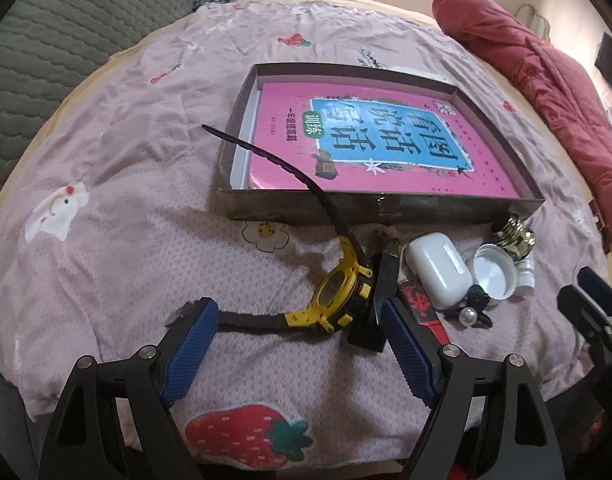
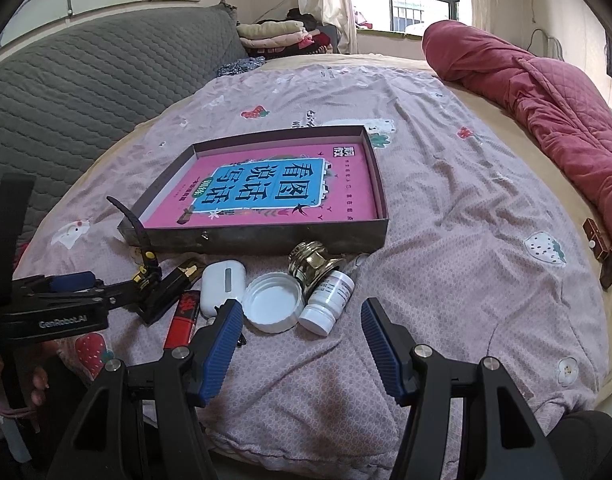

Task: Organize rigid objects
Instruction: 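Move left tool to the yellow-black watch while right tool moves to the brass cap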

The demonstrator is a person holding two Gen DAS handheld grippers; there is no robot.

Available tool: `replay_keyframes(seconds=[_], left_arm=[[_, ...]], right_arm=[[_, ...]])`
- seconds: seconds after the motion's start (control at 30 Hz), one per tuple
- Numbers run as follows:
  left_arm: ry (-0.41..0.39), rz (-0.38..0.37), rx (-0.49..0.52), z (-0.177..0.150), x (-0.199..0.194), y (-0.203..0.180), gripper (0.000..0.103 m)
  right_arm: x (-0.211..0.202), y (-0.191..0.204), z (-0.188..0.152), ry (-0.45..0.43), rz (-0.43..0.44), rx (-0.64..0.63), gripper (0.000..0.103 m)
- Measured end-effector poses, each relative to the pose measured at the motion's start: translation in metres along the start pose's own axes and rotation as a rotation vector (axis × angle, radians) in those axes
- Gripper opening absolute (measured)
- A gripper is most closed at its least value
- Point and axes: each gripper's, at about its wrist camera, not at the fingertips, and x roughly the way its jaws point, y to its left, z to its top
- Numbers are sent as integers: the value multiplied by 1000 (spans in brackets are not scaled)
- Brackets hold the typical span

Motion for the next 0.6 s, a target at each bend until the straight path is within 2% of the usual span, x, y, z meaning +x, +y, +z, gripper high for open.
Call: replay_keyframes(seconds=[0.1, 0.4, 0.6], left_arm=[[6, 5, 16, 3, 6, -2, 76], [27, -52, 8, 7, 13, 2, 69], [48, 3, 74, 13, 17, -12, 69]], right_arm=[[3, -2, 0, 4, -1, 5, 61], [10, -4, 3, 1, 1, -8, 61], [28, -10, 12, 26, 34, -9, 61]])
